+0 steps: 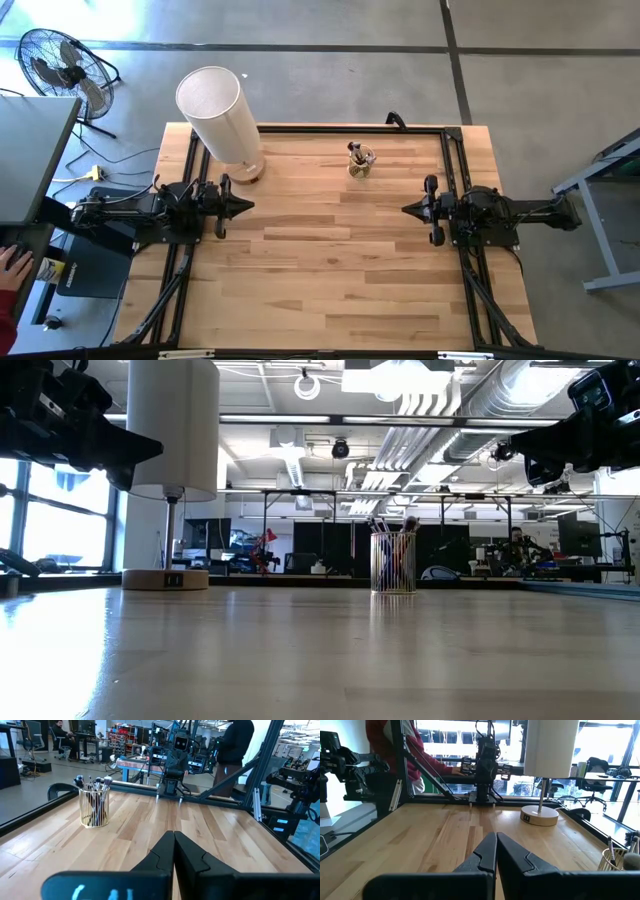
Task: Put items in baskets/containers
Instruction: Return to Home Position
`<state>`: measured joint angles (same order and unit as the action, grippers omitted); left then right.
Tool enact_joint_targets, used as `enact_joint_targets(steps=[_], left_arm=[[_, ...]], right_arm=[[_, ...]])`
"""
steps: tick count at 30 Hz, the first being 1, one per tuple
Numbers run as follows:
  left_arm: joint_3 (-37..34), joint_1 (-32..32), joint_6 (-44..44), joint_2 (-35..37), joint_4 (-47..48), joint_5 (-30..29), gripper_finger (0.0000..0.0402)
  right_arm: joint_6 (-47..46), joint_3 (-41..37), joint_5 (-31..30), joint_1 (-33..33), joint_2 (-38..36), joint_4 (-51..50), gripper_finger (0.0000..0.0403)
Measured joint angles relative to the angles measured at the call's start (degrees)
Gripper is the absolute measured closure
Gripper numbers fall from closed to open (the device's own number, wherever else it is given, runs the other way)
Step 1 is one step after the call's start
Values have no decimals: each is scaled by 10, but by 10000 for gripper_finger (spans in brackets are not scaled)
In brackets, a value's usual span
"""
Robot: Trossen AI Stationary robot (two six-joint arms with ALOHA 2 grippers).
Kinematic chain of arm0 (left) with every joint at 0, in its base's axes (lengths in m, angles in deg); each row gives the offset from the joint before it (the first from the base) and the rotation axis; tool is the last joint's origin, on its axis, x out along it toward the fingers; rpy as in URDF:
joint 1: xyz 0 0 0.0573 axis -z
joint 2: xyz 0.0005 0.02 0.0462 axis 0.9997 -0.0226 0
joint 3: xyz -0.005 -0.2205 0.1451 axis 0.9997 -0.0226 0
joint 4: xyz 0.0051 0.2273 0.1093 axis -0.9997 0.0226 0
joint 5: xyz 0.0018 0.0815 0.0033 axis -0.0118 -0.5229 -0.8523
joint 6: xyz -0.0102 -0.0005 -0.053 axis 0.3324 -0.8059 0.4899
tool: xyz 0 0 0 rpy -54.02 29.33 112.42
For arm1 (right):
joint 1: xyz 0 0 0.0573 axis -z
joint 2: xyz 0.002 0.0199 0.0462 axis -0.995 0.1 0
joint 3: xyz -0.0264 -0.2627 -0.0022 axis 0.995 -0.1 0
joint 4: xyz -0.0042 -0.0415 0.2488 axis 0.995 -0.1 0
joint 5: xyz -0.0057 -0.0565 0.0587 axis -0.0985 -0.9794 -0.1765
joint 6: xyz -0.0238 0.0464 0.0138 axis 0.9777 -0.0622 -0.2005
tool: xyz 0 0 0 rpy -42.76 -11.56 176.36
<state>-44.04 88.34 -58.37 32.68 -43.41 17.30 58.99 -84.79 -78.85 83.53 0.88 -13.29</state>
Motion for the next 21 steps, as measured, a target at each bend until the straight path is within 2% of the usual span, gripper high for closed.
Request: enact_joint_targets(steps=[21], left_arm=[[0,0,0,0,0,0,401]], right_arm=[[0,0,0,0,0,0,397]])
